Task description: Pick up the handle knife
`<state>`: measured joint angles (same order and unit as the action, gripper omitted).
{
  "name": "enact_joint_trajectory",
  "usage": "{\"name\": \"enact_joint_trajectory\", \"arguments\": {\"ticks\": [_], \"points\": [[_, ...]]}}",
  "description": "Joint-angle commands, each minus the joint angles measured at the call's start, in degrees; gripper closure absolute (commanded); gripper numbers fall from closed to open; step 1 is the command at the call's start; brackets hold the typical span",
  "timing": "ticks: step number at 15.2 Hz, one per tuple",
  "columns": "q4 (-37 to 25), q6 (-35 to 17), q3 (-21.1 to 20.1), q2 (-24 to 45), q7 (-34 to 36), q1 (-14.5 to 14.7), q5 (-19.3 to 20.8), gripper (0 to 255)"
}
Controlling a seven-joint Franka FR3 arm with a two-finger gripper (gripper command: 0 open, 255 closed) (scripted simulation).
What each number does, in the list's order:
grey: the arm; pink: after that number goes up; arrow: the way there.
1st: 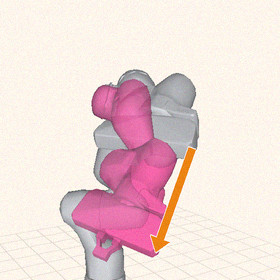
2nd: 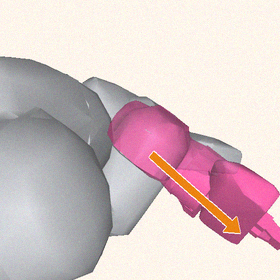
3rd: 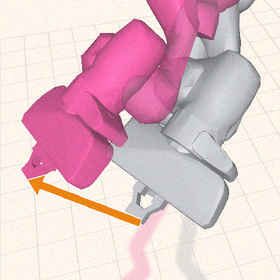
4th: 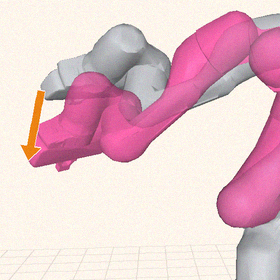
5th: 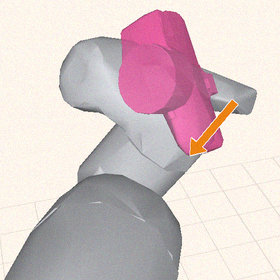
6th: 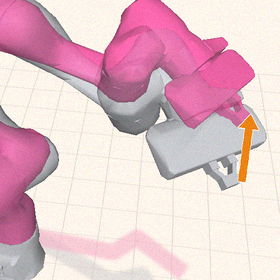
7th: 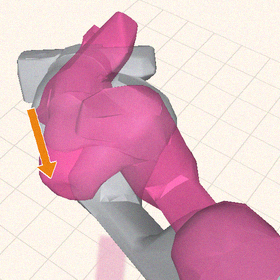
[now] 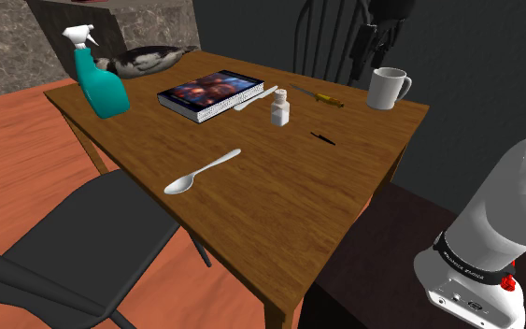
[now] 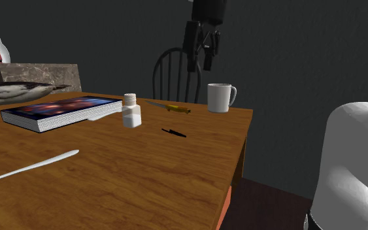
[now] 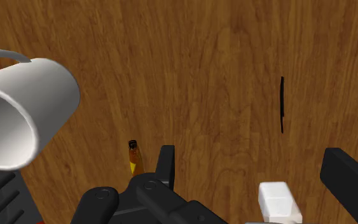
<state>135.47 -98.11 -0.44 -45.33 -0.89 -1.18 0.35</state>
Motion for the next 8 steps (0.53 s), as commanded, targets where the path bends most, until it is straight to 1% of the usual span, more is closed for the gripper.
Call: {"name": "enact_joint_trajectory", "arguments": {"ticks": [1,8], "points": [[0.0,0.0,0.0,0.0,0.0,0.0,0.0,0],[-4.3,-8.2,3.9,14.1,-5.2,-1.0,2.1,0]]}}
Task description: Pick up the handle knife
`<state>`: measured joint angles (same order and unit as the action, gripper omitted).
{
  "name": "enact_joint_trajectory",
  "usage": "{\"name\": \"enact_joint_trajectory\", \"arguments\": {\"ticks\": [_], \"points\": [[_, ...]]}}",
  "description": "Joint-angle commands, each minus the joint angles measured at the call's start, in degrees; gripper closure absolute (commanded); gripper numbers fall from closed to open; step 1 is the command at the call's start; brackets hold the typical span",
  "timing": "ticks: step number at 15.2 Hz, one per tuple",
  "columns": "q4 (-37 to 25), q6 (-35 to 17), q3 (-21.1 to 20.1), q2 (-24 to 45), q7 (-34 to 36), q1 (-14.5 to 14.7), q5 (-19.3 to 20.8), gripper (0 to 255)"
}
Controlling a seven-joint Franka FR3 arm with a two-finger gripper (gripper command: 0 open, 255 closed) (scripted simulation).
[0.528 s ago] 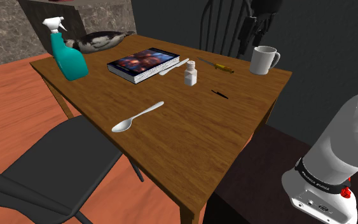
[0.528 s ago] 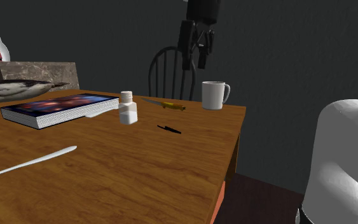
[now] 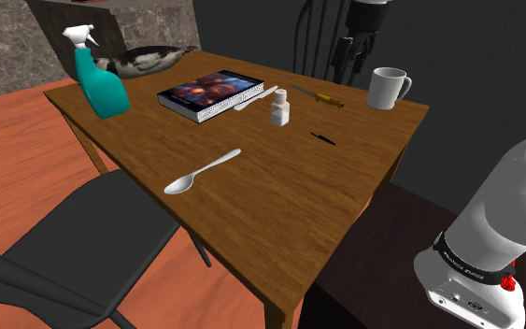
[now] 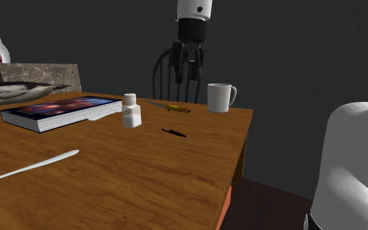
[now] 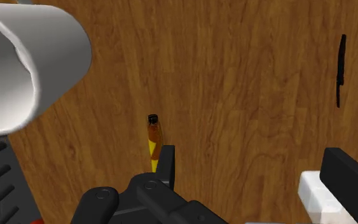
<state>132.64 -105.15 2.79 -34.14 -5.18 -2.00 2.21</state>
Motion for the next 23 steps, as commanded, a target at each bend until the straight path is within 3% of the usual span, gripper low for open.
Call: {"name": "enact_joint_trajectory", "arguments": {"ticks": [1,10,20,21,23], "points": [[-2.4,-2.2,1.2,5.0,-1.6,-0.2,0.5,0],[-14.0,-8.6,5.1,24.8,-8.2,-1.0,0.3,0],[-10.2,-14.6,5.3,27.2,-8.5,-1.2,0.2,0],[-10.4,-14.6,5.4,27.3,-8.6,-1.2,0.1,255],[-10.4,-14.6,5.4,27.4,-8.6,-1.2,0.1,255]]}}
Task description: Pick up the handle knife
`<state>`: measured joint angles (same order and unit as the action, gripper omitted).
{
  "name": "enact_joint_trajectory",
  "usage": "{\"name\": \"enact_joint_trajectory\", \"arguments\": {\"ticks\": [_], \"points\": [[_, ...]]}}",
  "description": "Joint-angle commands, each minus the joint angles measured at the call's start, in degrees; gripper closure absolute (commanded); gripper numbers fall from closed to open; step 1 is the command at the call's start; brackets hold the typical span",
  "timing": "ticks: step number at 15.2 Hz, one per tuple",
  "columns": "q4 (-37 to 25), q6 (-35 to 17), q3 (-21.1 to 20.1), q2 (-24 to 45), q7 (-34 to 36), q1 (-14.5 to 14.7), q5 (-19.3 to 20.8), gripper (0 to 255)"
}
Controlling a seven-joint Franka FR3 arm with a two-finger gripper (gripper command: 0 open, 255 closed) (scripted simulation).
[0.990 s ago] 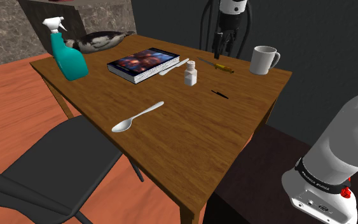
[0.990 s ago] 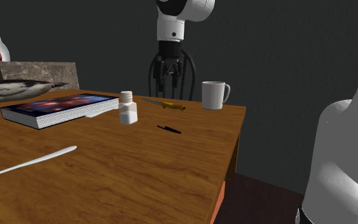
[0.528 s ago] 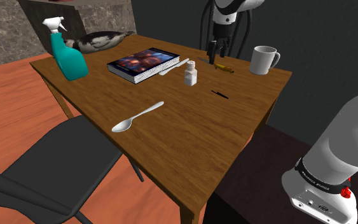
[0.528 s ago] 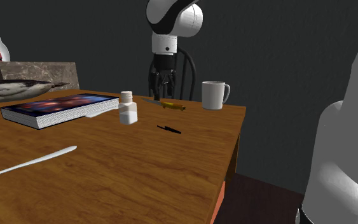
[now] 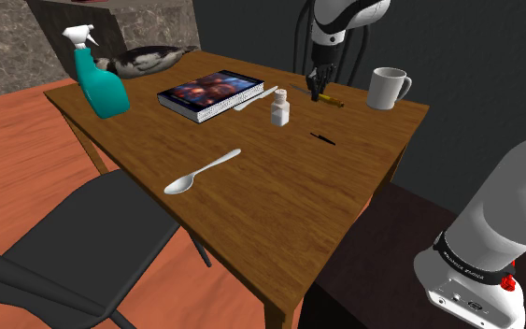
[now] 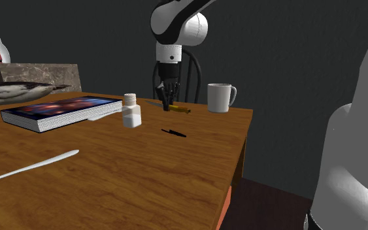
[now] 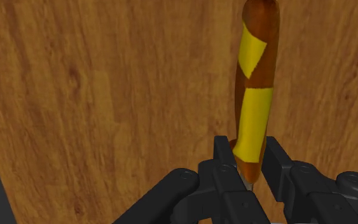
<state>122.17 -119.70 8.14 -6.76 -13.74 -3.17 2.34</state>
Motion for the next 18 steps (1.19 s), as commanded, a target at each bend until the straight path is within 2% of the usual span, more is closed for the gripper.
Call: {"name": "enact_joint_trajectory", "arguments": {"ticks": [1,7,18], "points": [[0.0,0.0,0.0,0.0,0.0,0.0,0.0,255],[0.2,0.0,0.0,-0.2,0.0,0.0,0.0,255],[-6.6,8.4,-0.2,-1.8,0.0,0.1,0.1,255]]}}
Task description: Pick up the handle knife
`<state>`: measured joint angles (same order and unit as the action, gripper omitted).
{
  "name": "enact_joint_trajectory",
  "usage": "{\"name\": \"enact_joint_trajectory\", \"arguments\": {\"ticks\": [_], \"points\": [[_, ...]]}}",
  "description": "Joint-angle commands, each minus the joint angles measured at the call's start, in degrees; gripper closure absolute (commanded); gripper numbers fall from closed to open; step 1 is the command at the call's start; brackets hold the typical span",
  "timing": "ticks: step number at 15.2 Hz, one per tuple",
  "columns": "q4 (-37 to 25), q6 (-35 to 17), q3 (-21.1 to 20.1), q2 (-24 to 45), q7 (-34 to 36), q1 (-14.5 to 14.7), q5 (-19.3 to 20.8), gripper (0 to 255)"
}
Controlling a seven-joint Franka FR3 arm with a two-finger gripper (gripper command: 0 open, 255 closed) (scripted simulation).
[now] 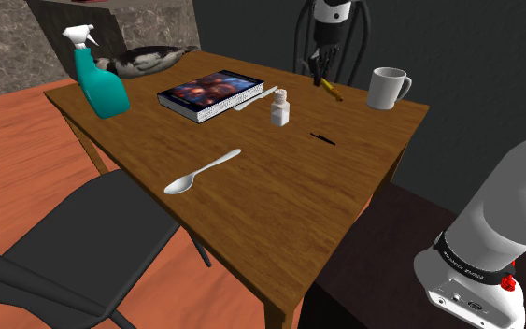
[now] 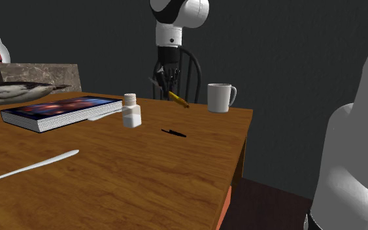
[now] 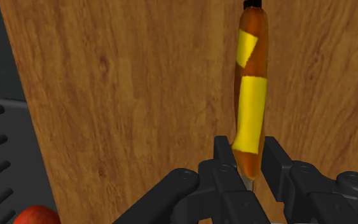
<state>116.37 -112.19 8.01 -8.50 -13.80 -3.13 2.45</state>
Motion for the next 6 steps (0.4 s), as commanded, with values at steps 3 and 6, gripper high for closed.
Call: {"name": "enact_joint_trajectory", "arguments": {"ticks": [3,6], "points": [[-2.9,3.2,-0.1,-0.3,0.0,0.1,0.0,255],[-3.7,4.1,-0.1,-0.3,0.0,0.1,0.0,255]]}}
